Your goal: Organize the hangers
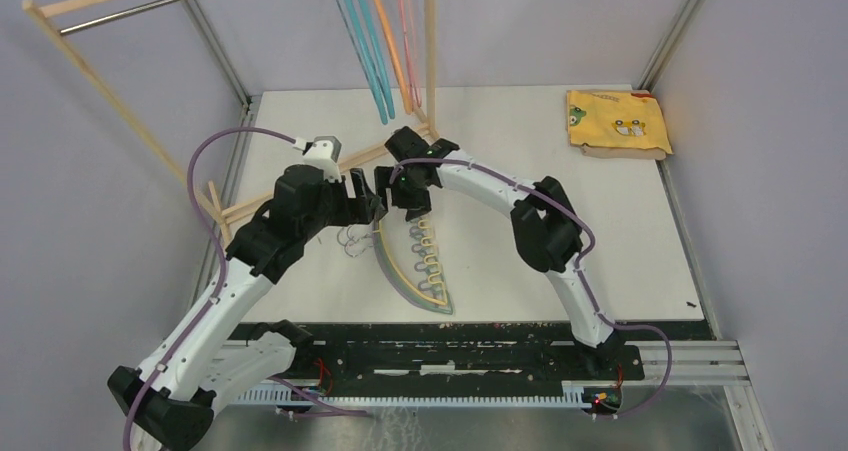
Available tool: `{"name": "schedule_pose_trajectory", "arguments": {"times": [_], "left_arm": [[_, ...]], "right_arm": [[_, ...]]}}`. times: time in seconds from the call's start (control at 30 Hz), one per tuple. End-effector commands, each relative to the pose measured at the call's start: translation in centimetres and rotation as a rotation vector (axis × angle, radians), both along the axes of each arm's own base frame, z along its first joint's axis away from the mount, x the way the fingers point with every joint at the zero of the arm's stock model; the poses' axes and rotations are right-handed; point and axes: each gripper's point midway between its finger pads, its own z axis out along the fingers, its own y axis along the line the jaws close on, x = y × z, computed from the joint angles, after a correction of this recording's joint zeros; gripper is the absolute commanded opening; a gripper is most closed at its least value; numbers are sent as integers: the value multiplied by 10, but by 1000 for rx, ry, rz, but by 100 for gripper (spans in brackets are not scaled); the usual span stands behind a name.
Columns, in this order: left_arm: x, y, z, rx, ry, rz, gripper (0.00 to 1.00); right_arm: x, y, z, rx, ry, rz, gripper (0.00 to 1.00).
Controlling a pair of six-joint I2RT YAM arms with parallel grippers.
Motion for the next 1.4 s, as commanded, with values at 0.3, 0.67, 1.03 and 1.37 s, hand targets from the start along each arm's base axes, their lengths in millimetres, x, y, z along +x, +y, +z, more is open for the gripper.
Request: {"name": "schedule_pose_trajectory", "arguments": {"times": [0.3, 0.67, 1.03, 1.37], "left_arm": [[-10, 17, 19, -17, -26, 73, 82], [-15, 21, 15, 8, -19, 66, 81], [-24, 16, 13, -20, -26, 18, 73], [-18, 5, -8, -46, -7, 1, 73]], "right_arm": [[35, 59, -24, 118, -45, -92, 55], [42, 68, -32, 142, -28, -118, 15], [76, 44, 71, 459, -36, -346, 1], [109, 46, 165, 887, 66, -491, 1]]}}
